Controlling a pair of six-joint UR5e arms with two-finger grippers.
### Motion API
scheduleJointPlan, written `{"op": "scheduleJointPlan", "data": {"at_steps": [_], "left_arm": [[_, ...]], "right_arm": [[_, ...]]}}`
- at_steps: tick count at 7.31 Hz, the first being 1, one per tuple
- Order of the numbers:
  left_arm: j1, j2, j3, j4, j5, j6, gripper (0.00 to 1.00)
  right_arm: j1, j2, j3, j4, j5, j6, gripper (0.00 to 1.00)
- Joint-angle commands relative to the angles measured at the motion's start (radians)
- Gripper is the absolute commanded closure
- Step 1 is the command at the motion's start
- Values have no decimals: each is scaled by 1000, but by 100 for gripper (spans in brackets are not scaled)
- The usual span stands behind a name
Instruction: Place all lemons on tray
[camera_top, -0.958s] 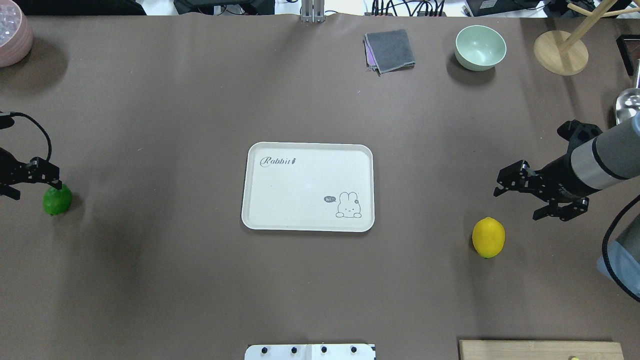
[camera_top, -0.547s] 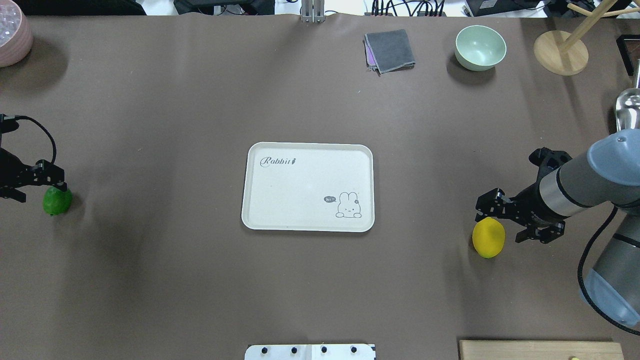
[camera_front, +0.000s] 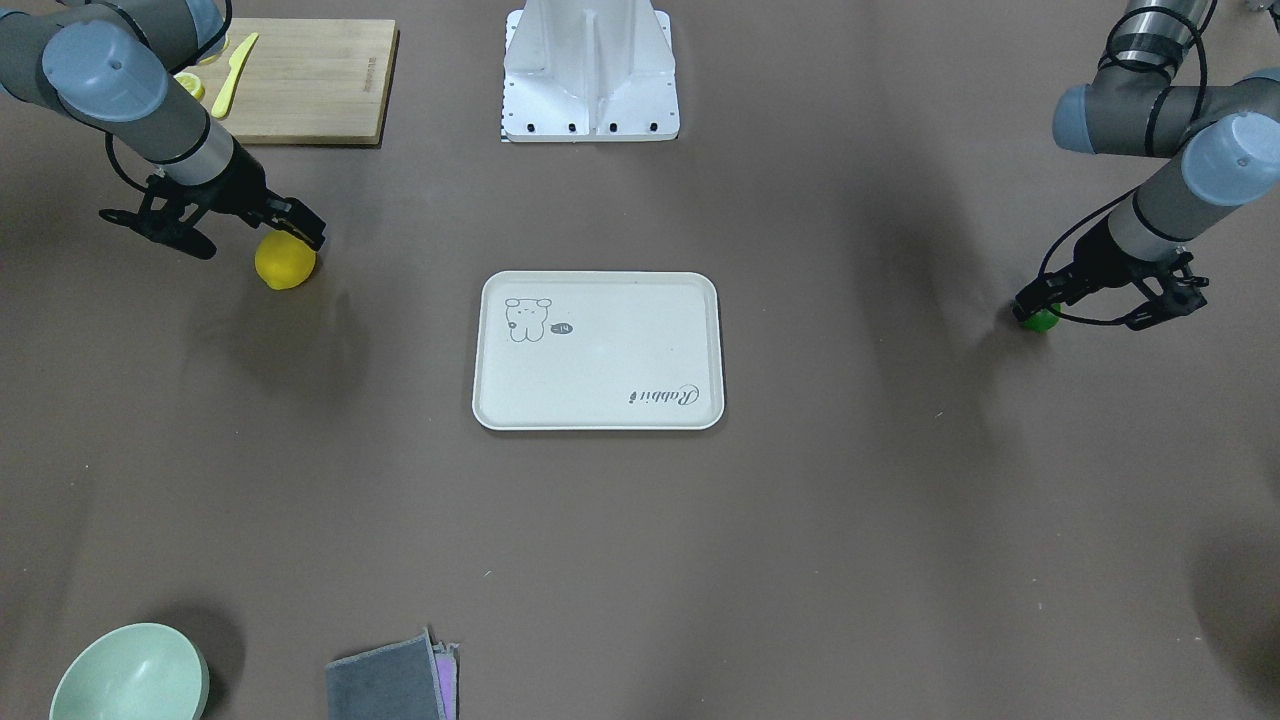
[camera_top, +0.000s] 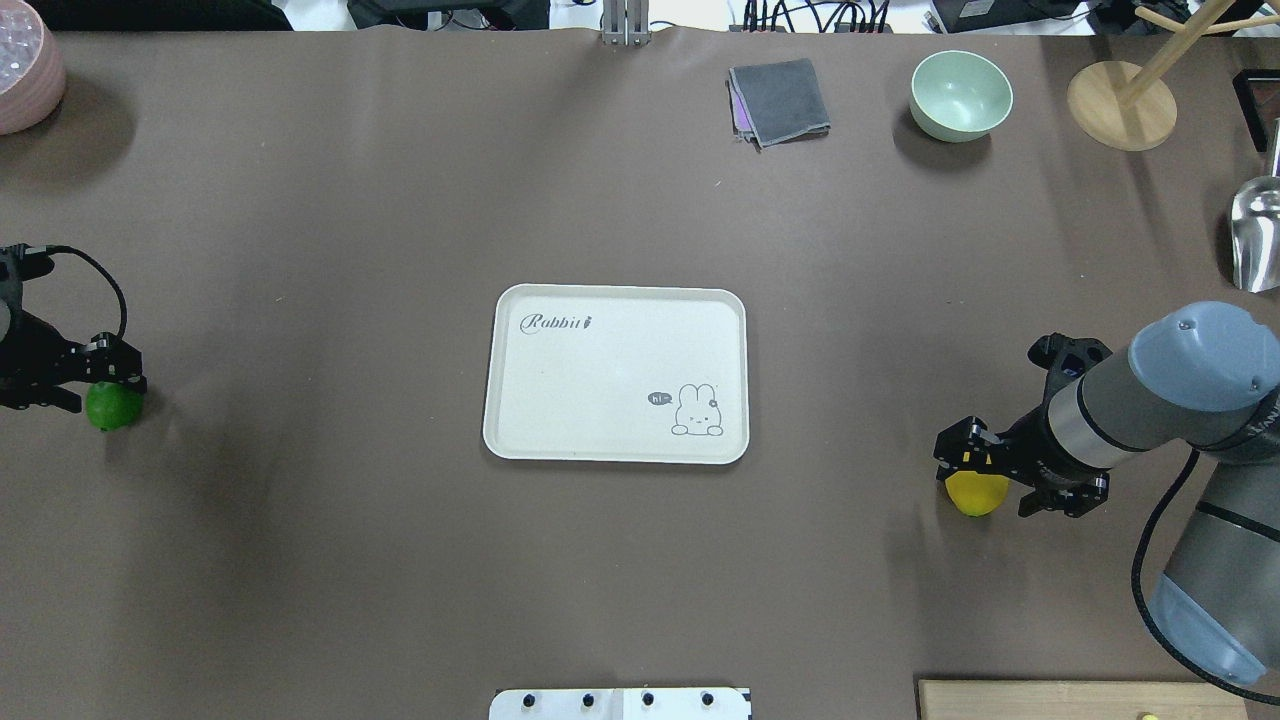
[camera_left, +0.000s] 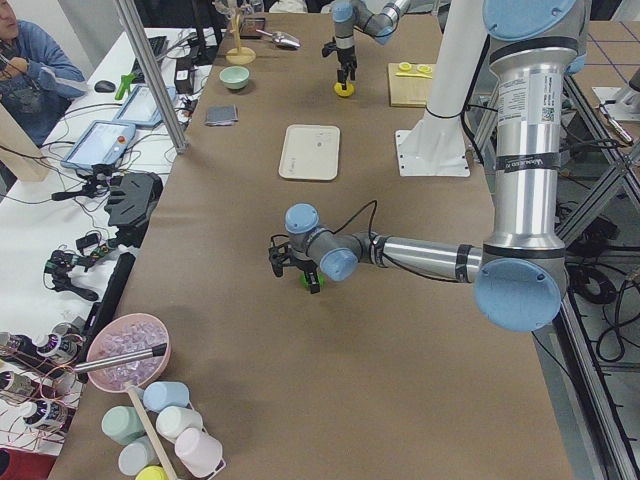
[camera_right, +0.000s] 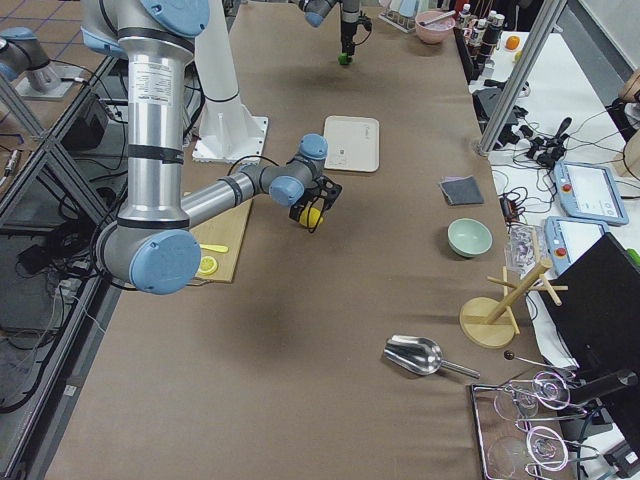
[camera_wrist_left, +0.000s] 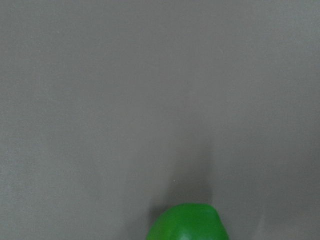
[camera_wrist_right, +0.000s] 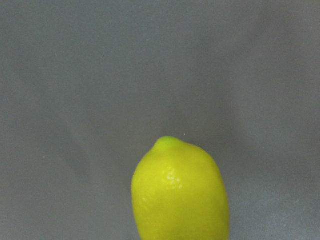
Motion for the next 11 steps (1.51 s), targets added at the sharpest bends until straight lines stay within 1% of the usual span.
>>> {"op": "scheduleJointPlan", "data": {"at_steps": [1,2,3,4,5,6,7,8,9,10,11], "left_arm": [[3,-1,-4,-5,-1,-5,95],[3,-1,-7,0,-9,0,100],[0,5,-31,6,-19,3,100],[-11,2,-41,13,-89,9,100],[-46,3,-65,36,-140,11,100],[-107,10,-108,122,-185,84,100],[-156,8,-183,280,-188,197,100],[-209,-9,-240,444,-190,301,100],[-268,-18,-309,625,-190,454,100],[-337,-56,-340,739,-190,535,100],[-339,-114,-354,847,-190,540,100]], "right_arm": [[-9,-2,-5,0,-7,-10,0],[-9,-1,-13,0,-9,-25,0],[-9,-1,-19,0,-26,-37,0],[-11,2,-24,0,-26,-39,0],[-11,4,-25,0,-27,-53,0],[-8,4,-25,1,-29,-53,0],[-6,4,-27,1,-35,-54,14],[-5,5,-27,1,-37,-54,52],[-2,7,-25,0,-41,-63,80],[17,8,-18,-5,-40,-92,100],[53,34,-5,-21,-20,-91,100]]}}
